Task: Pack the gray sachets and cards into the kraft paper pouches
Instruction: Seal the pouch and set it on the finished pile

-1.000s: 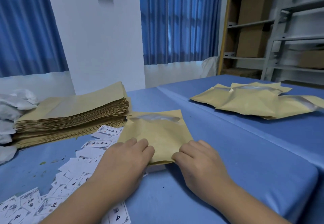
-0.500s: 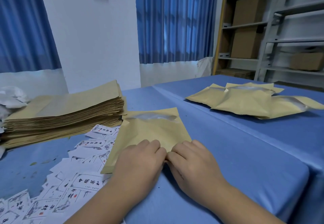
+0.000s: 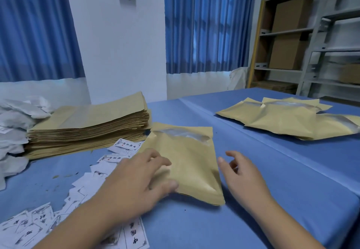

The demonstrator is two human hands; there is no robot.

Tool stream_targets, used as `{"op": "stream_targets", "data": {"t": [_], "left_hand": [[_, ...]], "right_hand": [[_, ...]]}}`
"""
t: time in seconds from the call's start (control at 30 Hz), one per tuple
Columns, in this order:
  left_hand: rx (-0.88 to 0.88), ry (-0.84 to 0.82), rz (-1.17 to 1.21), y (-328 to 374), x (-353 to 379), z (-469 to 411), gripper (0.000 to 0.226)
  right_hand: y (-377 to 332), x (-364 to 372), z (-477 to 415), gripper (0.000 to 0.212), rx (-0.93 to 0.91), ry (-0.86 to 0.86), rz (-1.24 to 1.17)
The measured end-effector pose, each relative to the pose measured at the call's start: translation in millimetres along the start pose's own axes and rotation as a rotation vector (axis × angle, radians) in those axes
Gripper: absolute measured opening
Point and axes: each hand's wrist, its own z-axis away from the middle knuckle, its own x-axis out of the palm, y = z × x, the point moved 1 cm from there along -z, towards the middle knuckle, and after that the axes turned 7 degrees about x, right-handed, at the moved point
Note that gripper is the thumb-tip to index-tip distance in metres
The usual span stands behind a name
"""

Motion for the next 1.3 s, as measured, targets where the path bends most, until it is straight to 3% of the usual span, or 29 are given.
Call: {"op": "stream_targets", "data": {"t": [0.1, 0.17, 0.27, 0.33, 0.4, 0.47, 0.57, 0.7, 0.77, 0.87, 0.93, 1.1, 1.3], "left_hand": [[-0.329, 0.025, -0.157, -16.2, -4.5, 0.9, 0.058], [-0.502, -0.010, -0.024, -22.3, 0.5, 0.3, 0.061], [-0.601, 0.066, 0.249, -24.4, 3.1, -0.6, 0.067], [-0.639, 0.197, 0.557, -25.9, -0.5, -1.9, 0.073], [-0.694, 0.375, 1.112, -25.9, -6.5, -5.2, 0.073], [-0.738, 0.520, 1.570, -22.5, -9.0, -9.5, 0.052], [-0.778, 0.492, 1.845, -2.3, 1.7, -14.0, 0.023], [-0.765, 0.437, 1.851, 23.9, 9.6, -18.2, 0.014], [-0.696, 0.430, 1.850, 30.3, 6.0, -25.1, 0.013], [-0.640, 0.379, 1.790, 40.1, 4.9, -39.4, 0.015], [-0.635, 0.306, 1.740, 49.9, 8.8, -50.3, 0.018], [-0.573, 0.122, 1.663, 87.2, 21.3, -85.4, 0.017], [-0.579, 0.016, 1.806, 160.6, 37.0, -144.2, 0.001]], "right_hand": [[-2.3, 3.2, 2.8, 0.056, -0.018, -0.042, 0.261], [-5.4, 4.2, 6.6, 0.055, -0.072, -0.065, 0.267], [-4.6, 4.6, 9.8, 0.056, -0.095, -0.150, 0.160], [-2.9, 3.0, 9.1, 0.059, -0.074, -0.195, 0.034], [-2.6, 0.4, 9.1, 0.057, -0.043, -0.204, -0.137], [-2.5, -1.5, 8.8, 0.054, -0.031, -0.201, -0.265], [-4.2, -2.8, 8.7, 0.057, -0.034, -0.189, -0.413], [-2.0, -9.0, 6.3, 0.074, 0.017, -0.195, -0.764], [2.8, -14.7, 4.2, 0.086, 0.080, -0.328, -0.975], [7.2, -28.7, 4.4, 0.055, 0.060, -0.571, -1.170], [12.2, -42.3, 2.5, 0.051, 0.070, -0.613, -1.192], [20.8, -92.8, -10.9, 0.065, 0.002, -0.570, -1.062], [46.0, -154.2, -26.9, 0.062, 0.015, -0.352, -1.014]]}}
